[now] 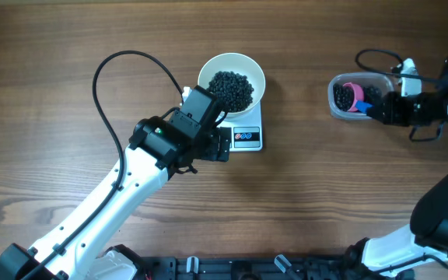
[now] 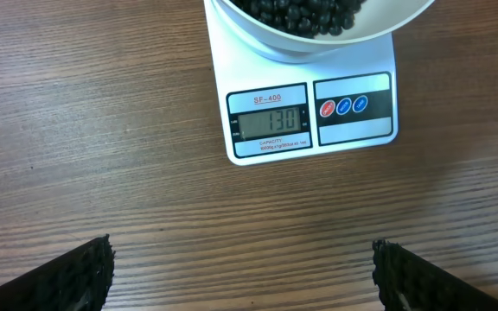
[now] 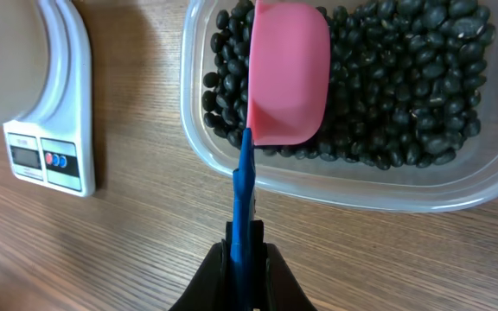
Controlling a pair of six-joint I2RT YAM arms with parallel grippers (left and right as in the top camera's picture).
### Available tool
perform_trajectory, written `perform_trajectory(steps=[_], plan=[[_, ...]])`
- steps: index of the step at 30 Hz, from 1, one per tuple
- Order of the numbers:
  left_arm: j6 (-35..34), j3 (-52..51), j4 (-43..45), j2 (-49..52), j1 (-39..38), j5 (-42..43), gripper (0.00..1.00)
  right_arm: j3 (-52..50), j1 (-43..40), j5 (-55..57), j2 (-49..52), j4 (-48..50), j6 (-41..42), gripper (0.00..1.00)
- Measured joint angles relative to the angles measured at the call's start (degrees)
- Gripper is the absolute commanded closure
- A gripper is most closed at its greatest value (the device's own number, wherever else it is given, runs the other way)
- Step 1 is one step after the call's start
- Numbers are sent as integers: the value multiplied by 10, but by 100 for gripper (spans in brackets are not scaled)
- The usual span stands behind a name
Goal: Scoop item into bowl and weigh 150g on scale
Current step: 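Dig the scoop into the beans and lift it filled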
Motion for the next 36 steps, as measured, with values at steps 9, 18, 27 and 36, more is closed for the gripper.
perform_trajectory(steps=[9, 18, 27, 36], plan=[[0, 0, 0, 0, 0, 0, 0, -2, -56, -80, 1, -13, 0, 96], [0, 0, 0, 0, 0, 0, 0, -2, -106, -121, 1, -11, 42, 96], [0, 0, 0, 0, 0, 0, 0, -3, -146, -235, 1, -26, 48, 96], [0, 0, 0, 0, 0, 0, 0, -3, -146, -424, 1, -50, 50, 95]])
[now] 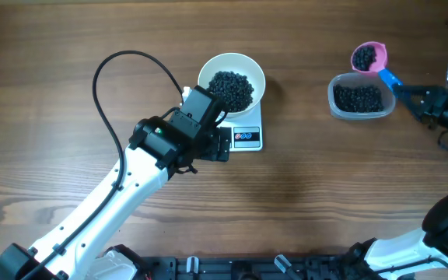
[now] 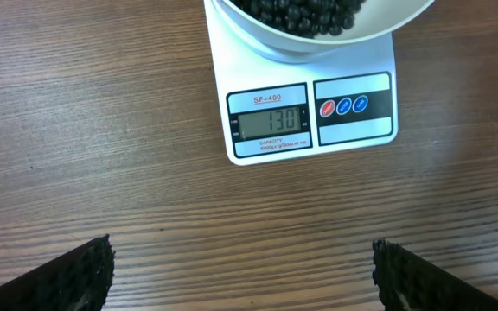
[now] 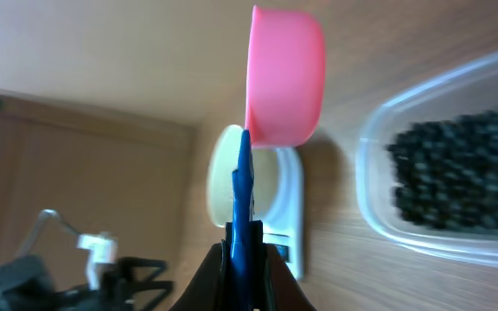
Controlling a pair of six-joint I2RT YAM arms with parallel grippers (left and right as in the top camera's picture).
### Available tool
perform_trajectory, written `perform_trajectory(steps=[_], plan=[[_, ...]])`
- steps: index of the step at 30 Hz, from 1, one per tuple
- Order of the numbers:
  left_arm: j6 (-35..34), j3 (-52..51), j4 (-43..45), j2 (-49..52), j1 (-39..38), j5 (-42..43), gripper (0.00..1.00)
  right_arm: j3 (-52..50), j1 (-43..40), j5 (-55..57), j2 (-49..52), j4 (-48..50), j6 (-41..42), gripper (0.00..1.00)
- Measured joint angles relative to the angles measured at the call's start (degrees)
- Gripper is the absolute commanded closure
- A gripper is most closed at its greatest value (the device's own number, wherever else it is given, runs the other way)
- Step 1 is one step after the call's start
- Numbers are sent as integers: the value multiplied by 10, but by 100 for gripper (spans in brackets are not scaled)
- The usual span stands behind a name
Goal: Scoop item into bowl and weigh 150g on scale
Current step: 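Dig the scoop into the beans and lift it filled, then carry the filled scoop with the right gripper over the white bowl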
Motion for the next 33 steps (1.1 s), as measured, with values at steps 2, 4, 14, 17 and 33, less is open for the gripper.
perform_trajectory(steps=[2, 4, 14, 17, 33], plan=[[0, 0, 0, 0, 0, 0, 0, 0, 4, -20, 0, -12, 0, 96], [0, 0, 0, 0, 0, 0, 0, 0, 23, -29, 0, -17, 0, 96], [0, 0, 0, 0, 0, 0, 0, 0, 249, -69, 0, 22, 3, 96], [0, 0, 0, 0, 0, 0, 0, -1, 307, -45, 0, 79, 47, 96], [0, 0, 0, 0, 0, 0, 0, -3, 426, 171, 0, 235, 104, 96]])
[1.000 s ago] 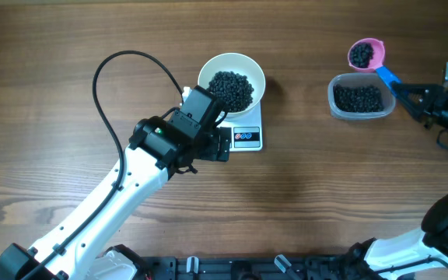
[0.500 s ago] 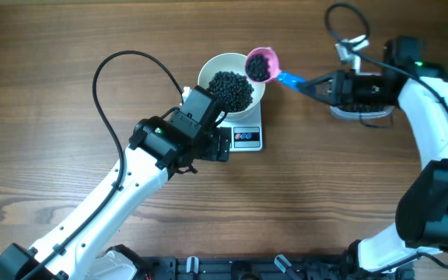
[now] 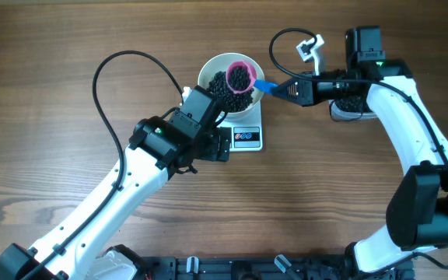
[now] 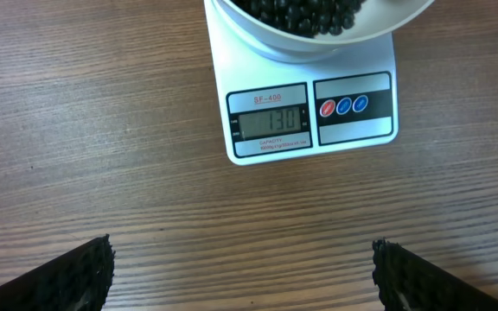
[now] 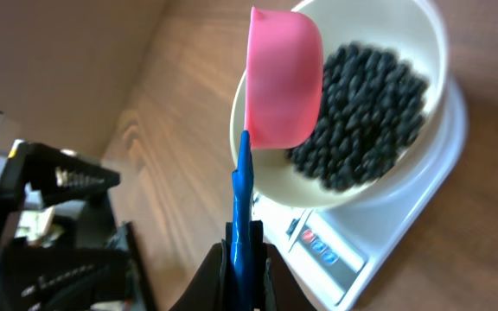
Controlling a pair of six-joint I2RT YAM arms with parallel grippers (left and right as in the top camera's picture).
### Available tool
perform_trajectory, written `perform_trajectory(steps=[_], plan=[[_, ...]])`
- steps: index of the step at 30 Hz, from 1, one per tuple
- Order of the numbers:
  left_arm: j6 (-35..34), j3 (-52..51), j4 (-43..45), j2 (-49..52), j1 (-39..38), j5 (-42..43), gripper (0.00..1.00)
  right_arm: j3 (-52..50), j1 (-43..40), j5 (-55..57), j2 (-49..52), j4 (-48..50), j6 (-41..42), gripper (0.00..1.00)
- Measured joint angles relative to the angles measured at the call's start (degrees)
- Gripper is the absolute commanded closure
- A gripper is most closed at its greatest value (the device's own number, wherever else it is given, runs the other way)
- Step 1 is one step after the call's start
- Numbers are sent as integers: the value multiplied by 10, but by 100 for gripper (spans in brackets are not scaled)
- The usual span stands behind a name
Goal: Scoop item into bowl and weigh 150g on scale
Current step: 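Carry the filled scoop with the right gripper over the white bowl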
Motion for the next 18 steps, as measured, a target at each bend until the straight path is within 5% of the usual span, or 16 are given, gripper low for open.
perform_trajectory(steps=[18], plan=[[0, 0, 0, 0, 0, 0, 0, 0, 18, 82, -41, 72, -62, 96]])
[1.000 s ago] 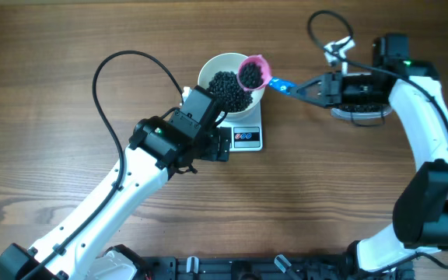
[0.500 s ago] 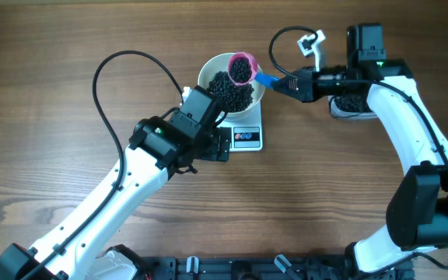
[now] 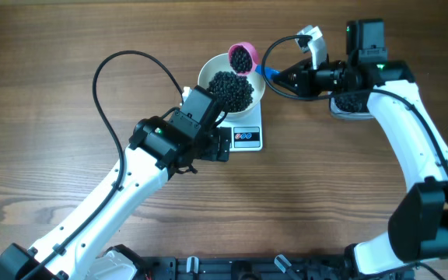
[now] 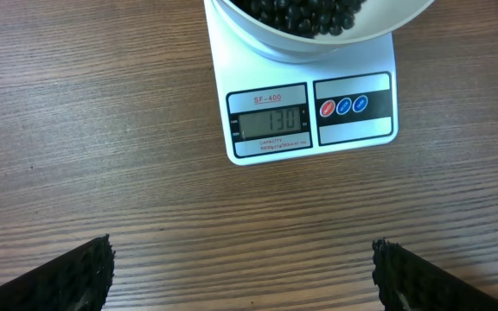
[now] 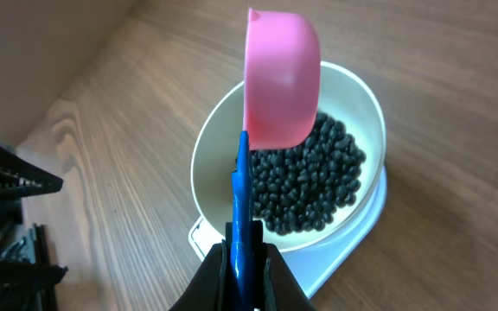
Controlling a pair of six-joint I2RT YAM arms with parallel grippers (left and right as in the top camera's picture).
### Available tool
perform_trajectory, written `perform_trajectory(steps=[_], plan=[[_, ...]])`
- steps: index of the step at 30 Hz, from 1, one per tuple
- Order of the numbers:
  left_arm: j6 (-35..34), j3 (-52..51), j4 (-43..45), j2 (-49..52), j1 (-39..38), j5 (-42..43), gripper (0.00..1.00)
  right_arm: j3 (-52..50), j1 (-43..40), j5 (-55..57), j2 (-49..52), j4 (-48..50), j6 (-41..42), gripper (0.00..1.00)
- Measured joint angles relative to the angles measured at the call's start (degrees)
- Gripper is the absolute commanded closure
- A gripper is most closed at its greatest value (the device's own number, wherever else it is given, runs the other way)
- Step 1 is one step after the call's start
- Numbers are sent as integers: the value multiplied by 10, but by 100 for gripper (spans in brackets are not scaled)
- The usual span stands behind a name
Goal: Scoop item into bowl and weigh 150g on scale
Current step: 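Carry the filled scoop with the right gripper over the white bowl, then tilt the scoop gradually to trickle beans into the bowl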
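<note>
A white bowl (image 3: 208,68) heaped with black beans (image 3: 232,87) stands on a white digital scale (image 3: 246,138); the scale's display (image 4: 269,123) reads 130. My right gripper (image 5: 245,259) is shut on the blue handle of a pink scoop (image 3: 241,57). The scoop (image 5: 282,79) carries beans and hangs over the bowl's far rim. My left gripper (image 4: 242,275) is open, low over bare wood just in front of the scale (image 4: 309,112), with nothing between its fingers.
A clear plastic tub (image 3: 348,103) of black beans sits to the right of the scale, mostly hidden under my right arm. A black cable (image 3: 103,93) loops off the left arm. Dark rig hardware lines the table's near edge.
The scoop has shifted from over the middle of the bowl to over its far rim, still holding beans. The scale reads 130 as before. My left arm has not moved.
The scoop first lay in the bean tub in my right gripper, the scale reading 130. Then it was lifted, loaded, beside the tub. Then it hung over the bowl, and now over the bowl's far rim. The left gripper stayed open by the scale.
</note>
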Motion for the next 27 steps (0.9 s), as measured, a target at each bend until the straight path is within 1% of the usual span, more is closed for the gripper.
perform_trajectory(steps=[6, 10, 16, 27], plan=[[0, 0, 0, 0, 0, 0, 0, 0, 31, 28, -10, 7, -2, 96], [0, 0, 0, 0, 0, 0, 0, 0, 65, 75, -10, 21, -4, 96], [0, 0, 0, 0, 0, 0, 0, 0, 67, 97, -10, 25, -10, 96], [0, 0, 0, 0, 0, 0, 0, 0, 67, 101, -10, 24, -17, 96]])
